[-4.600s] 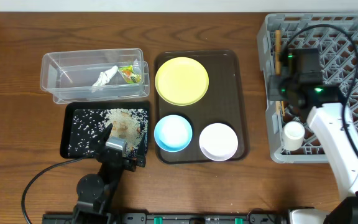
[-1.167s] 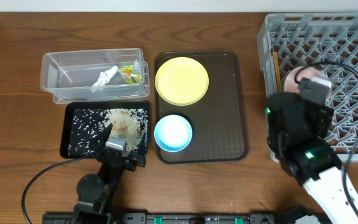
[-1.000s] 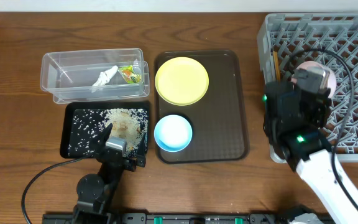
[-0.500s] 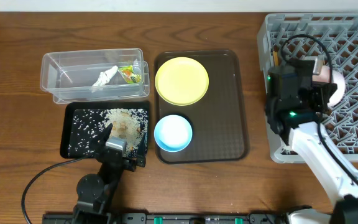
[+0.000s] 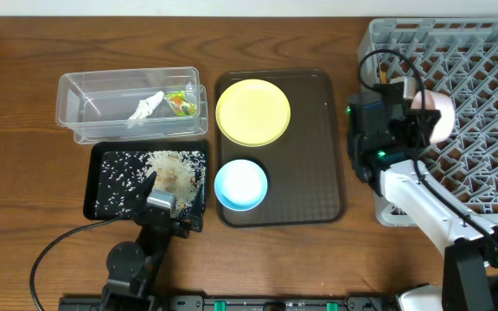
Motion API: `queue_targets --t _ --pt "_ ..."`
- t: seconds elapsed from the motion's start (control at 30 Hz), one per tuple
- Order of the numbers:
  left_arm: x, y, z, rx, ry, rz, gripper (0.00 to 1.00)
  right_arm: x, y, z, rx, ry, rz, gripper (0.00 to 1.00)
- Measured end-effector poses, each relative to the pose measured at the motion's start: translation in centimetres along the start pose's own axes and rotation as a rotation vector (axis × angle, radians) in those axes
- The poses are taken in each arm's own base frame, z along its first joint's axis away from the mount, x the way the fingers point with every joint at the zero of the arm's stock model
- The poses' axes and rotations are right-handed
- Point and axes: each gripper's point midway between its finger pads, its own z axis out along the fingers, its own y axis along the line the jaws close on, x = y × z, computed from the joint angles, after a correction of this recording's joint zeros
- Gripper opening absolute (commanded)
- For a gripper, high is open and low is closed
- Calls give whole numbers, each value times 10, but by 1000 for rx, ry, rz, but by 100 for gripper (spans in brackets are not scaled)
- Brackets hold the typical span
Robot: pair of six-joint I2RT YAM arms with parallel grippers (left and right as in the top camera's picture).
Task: Sort waste into correct bins and load items into the dishwasher rack
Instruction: 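Move the right gripper to the light-blue bowl on the brown tray, then grip the light-blue bowl rim with the right gripper and lift it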
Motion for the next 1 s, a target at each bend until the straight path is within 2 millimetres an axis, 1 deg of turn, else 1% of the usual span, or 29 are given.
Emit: queue_targets --t 0.03,0.07,0.1,0.13,0.17,0.23,0.27,0.3,0.33,0.37,0.47,0.53,0.6,0.63,0.7,0.73,0.77,0.8,0.83,0.87,0.93,0.97,1.0 --pt "0 0 0 0 0 0 99 -2 2 -3 -7 -8 -4 3" --pt "0 0 0 0 0 0 99 -3 4 -6 -15 -17 -16 6" --pt "0 0 0 0 0 0 99 -4 7 -9 -22 -25 -24 11" --pt "0 0 0 0 0 0 99 -6 9 -13 -30 -35 -29 22" --pt "0 0 0 0 0 0 100 -7 12 -17 -38 -45 -40 35" --pt "0 0 0 0 0 0 99 -11 15 -24 -49 -65 -51 51" --pt "0 0 0 0 0 0 99 -12 17 -27 -55 -75 -49 57" --pt "0 0 0 0 0 0 99 -15 20 -33 -64 -90 -60 70" --pt "0 0 0 0 0 0 99 -17 22 -37 -72 -102 -54 75" --pt "0 0 0 0 0 0 99 -19 25 -43 -81 -118 -58 77" --pt "0 0 0 0 0 0 99 -22 38 -61 -130 -160 -101 80" --pt "0 0 0 0 0 0 99 -17 54 -74 -210 -179 -172 80" --pt "0 0 0 0 0 0 99 -7 72 -86 -329 -175 -238 80" --pt "0 0 0 0 0 0 99 0 83 -93 -411 -160 -256 79" --pt "0 0 0 0 0 0 99 7 107 -112 -626 -116 -240 69" --pt "0 0 0 0 0 0 99 7 121 -129 -771 -92 -197 62" --pt "0 0 0 0 0 0 99 4 133 -145 -896 -75 -149 58" --pt "0 0 0 0 0 0 99 -2 144 -166 -1033 -64 -89 58" --pt "0 0 0 0 0 0 99 -12 156 -194 -1206 -54 -7 58" --pt "0 0 0 0 0 0 99 -18 162 -215 -1330 -44 42 57" --pt "0 0 0 0 0 0 99 -23 166 -251 -1510 -7 112 58" --pt "0 0 0 0 0 0 99 -21 167 -267 -1576 34 132 58" --pt "0 0 0 0 0 0 99 -17 168 -279 -1615 70 141 56"
